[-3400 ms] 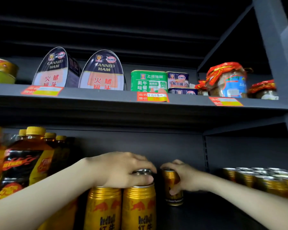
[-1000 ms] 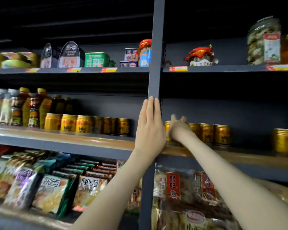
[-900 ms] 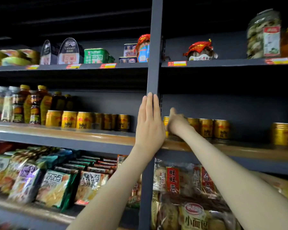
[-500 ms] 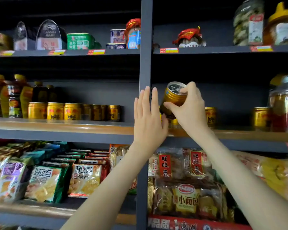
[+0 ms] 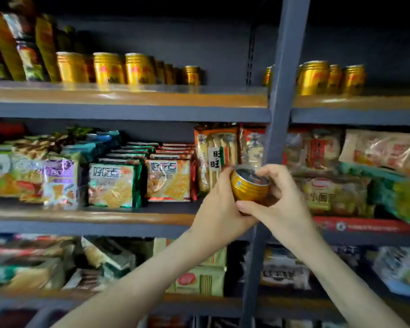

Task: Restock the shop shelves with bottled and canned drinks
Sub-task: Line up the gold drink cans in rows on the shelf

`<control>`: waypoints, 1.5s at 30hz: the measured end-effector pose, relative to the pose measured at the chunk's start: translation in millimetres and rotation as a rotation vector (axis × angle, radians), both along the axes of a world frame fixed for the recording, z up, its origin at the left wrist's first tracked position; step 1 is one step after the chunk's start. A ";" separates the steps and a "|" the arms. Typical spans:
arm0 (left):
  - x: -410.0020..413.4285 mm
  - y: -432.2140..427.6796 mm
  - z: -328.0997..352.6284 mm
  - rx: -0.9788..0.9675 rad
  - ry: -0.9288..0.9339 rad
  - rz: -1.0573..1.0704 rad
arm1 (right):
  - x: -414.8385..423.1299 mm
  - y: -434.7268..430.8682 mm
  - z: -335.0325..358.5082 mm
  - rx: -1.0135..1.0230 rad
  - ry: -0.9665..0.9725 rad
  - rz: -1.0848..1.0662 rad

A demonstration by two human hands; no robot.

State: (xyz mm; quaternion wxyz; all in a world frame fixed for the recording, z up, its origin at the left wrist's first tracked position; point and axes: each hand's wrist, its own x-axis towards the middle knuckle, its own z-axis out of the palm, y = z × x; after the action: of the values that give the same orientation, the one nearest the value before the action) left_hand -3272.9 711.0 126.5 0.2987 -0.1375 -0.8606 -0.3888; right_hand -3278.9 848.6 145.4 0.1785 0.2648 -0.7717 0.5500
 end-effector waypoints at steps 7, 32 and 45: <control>30.2 -109.3 -74.7 0.103 -0.221 0.052 | 10.2 -98.2 -81.2 -0.063 -0.252 0.281; 83.3 -195.4 -202.4 0.631 -0.956 0.023 | 6.7 -164.6 -216.1 0.468 -0.183 0.553; 82.2 -193.2 -191.2 1.395 -1.232 -0.078 | 29.8 -176.4 -219.3 0.303 -0.320 0.414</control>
State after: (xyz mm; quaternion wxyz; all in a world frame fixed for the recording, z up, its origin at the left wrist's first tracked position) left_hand -3190.7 517.8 -64.7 -0.2092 0.2749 -0.4337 -0.8322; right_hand -3249.1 672.2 -73.8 -0.1028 0.3503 -0.7928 0.4880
